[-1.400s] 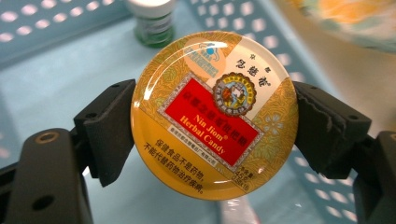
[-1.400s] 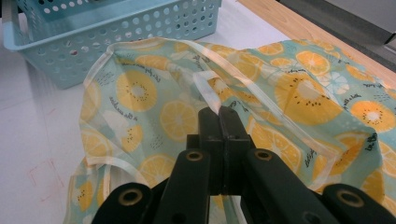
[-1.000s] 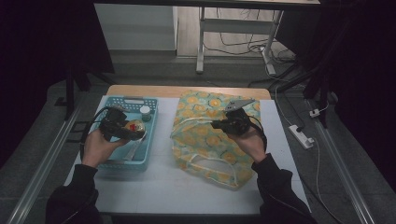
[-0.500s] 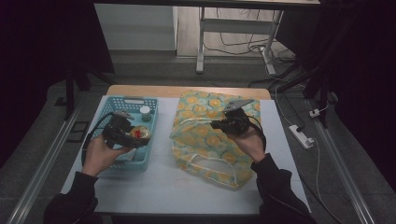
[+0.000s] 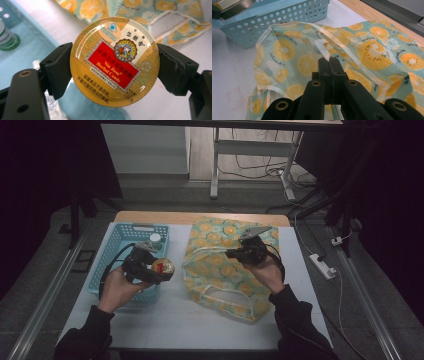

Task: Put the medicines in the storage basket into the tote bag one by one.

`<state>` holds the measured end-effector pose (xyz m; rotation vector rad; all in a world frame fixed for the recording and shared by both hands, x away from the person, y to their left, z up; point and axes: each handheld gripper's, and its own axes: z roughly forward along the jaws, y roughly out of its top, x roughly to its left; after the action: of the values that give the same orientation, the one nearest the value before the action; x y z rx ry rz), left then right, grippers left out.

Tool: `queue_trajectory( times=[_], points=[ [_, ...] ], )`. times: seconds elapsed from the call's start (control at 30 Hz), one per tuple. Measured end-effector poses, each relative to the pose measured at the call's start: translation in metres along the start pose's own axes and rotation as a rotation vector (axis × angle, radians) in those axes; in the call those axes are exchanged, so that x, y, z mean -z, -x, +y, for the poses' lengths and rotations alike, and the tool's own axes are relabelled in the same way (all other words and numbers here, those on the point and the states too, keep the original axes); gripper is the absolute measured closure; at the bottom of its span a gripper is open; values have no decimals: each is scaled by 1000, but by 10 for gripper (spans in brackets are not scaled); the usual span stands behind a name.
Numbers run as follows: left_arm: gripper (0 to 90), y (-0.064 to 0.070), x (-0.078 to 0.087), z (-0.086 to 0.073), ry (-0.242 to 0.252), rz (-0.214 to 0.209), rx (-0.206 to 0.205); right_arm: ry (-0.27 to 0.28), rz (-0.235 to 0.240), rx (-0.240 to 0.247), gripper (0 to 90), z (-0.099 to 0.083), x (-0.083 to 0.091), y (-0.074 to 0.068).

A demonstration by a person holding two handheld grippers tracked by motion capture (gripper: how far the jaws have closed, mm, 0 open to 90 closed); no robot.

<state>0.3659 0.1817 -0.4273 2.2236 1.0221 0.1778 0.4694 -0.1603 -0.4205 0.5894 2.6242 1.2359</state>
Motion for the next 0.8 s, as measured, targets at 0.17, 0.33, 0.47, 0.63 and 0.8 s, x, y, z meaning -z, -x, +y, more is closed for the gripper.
queue_trajectory(
  times=[0.17,0.33,0.47,0.63,0.8],
  points=[
    [203,9,-7,6,1,-25,-21,1,0,-1,900,0,0,0],
    [203,17,-15,13,0,-52,-43,2,1,-2,900,0,0,1],
    [203,22,-22,20,1,-71,-55,-2,5,-2,900,-1,-1,2],
    [203,28,-30,28,4,-98,-69,-8,6,-4,900,-1,-3,2],
    [203,35,-40,36,3,-122,-83,-1,8,-8,900,-1,-3,3]
  ],
)
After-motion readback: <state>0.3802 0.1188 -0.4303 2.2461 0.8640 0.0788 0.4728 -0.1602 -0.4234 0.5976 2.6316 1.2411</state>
